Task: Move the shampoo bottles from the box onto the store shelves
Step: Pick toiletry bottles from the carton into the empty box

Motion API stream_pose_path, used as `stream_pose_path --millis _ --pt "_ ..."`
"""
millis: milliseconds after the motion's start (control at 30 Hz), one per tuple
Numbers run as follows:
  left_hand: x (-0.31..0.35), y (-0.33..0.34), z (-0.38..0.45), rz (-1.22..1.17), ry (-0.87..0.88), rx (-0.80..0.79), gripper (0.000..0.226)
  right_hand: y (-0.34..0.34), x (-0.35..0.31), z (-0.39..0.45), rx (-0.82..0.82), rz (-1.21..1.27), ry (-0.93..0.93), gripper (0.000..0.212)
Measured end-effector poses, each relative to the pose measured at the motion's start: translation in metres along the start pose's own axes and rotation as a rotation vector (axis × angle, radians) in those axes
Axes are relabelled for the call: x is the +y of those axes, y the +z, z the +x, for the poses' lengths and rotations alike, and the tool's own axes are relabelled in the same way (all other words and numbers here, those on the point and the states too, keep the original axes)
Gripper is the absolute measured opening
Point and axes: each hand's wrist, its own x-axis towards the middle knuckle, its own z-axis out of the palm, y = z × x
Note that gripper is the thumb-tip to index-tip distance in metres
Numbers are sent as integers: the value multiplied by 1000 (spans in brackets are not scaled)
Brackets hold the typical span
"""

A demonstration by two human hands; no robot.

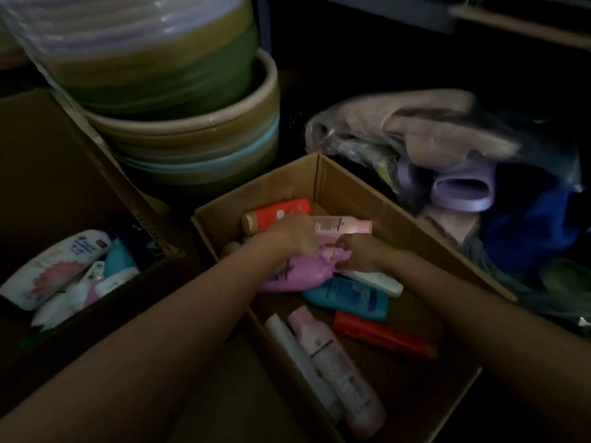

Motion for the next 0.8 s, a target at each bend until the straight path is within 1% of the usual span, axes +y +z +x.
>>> stream_pose_path --millis 67,133,200,267,333,400,433,467,533,600,667,700,733,800 --pt "-14 13 9 33 -57 -34 26 22 -3 12 -12 55 -56 56" --pt "-21 22 14 121 -97 -88 21 45 -12 28 -43 35 -71 65" --pt "-24 28 18 193 -132 -134 28 66 -20 41 -19 5 -2 71" --pt "-20 38 19 314 -132 -202 41 81 -18 45 13 12 51 63" --pt "-16 50 17 402 -163 -171 48 87 -6 40 1 165 34 59" --pt "-15 59 13 438 -239 -88 49 80 2 30 -12 307 -72 63" --pt "-17 62 13 448 -277 -37 49 75 4 27 10 392 -99 62" --pt "-19 64 13 462 -309 -6 50 69 4 26 36 486 -80 57" --pt "-23 64 17 489 -332 17 50 60 1 29 98 706 44 49" --pt "-24 60 23 511 -343 7 46 56 -9 33 124 956 195 51" --pt "-24 53 25 495 -350 9 44 58 -22 36 122 1144 320 62" --pt "-25 50 25 497 -342 20 43 59 -27 39 118 1186 376 71" --pt "-28 50 26 502 -318 38 42 59 -32 43 105 1191 414 77" --pt "-35 50 28 499 -278 88 42 59 -40 51 101 1184 434 87"
